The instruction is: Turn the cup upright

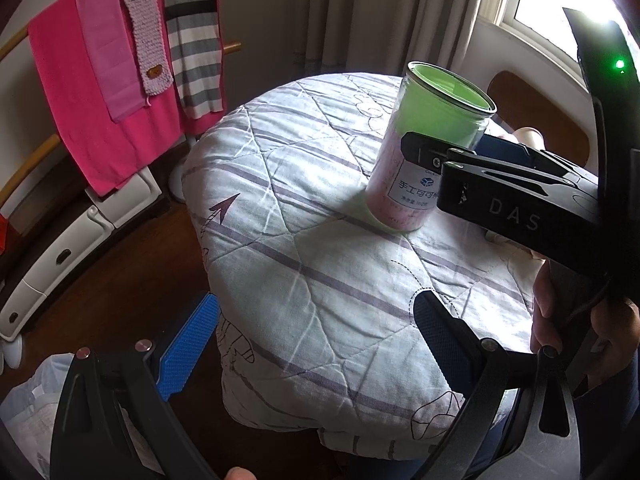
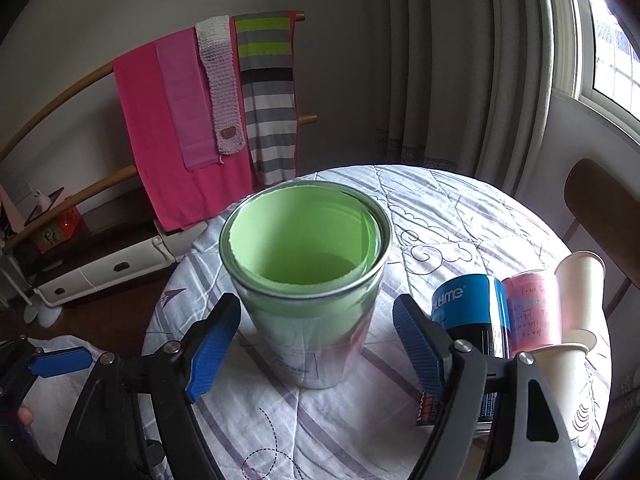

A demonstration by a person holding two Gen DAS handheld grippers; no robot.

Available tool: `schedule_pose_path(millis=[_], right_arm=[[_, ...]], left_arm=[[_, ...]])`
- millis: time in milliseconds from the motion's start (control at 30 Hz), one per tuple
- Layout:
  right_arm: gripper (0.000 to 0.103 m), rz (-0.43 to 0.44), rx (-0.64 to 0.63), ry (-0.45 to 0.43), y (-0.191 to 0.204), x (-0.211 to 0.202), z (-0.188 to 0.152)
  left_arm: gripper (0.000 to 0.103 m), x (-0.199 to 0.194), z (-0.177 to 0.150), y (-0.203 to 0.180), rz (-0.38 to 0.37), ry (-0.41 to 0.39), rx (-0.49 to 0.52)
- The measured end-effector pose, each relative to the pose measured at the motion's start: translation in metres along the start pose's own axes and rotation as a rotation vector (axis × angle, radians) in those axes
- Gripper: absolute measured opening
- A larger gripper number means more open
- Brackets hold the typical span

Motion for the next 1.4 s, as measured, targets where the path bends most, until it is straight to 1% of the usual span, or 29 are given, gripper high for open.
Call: schedule_pose_path(millis=[367,700,900,1000,1067,1100,1133,1200,1300,1400], right_arm=[[0.08,-0.001,-0.002,0.015,-0.003,-0.015,-0.002],[0.08,0.002,-0.042,0.023,-0.01,-0.038,-0.011],[0.08,-0.061,-0.058,0.022,-0.028,-0.069,-0.019],[0.08,-0.1,-0.061,0.022,-0.038,-0.089,-0.023],[0.08,-0.127,-0.052,0.01,-0.046,-0.104,-0.026],[0.08,-0.141,-0.048,-0.007,-0.051,-0.113,-0.026],[0.08,-0.158,-0.048,-0.016,-0.055,-0.12,-0.027],[0.08,-0.21,-0.05,-0.051,-0.064,-0.135,-0.028],[0.08,-0.3,-0.046,-0.111,-0.077,-0.156,-0.031],[0.08,-0.354,-0.036,-0.171,-0.088,-0.174,-0.034]], left_arm=[[0.099,-0.005,0.001,-0.01,-0.001,-0.012,0.011],[0.099,-0.018,-0.002,-0.027,0.004,-0.033,0.037],[0.099,-0.029,-0.004,-0.051,-0.009,-0.058,0.055],[0.099,-0.038,-0.004,-0.065,-0.006,-0.089,0.056],[0.099,-0.044,-0.002,-0.073,0.008,-0.128,0.039],[0.099,-0.047,-0.001,-0.075,0.021,-0.146,0.032],[0.099,-0.051,0.0,-0.079,0.04,-0.181,0.02],[0.099,-0.057,0.001,-0.086,0.064,-0.234,0.006],[0.1,-0.066,0.003,-0.097,0.064,-0.305,-0.023],[0.1,-0.078,0.002,-0.105,0.065,-0.362,-0.042]])
Point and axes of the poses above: each gripper's, at about its wrist camera, not at the fingertips, and x roughly the way its jaws point, y to its left, z to its top, the point moved 9 cm from there along x, roughly the way its jaws point, and after that the axes turned 14 degrees about -x, right-handed, at the moved point
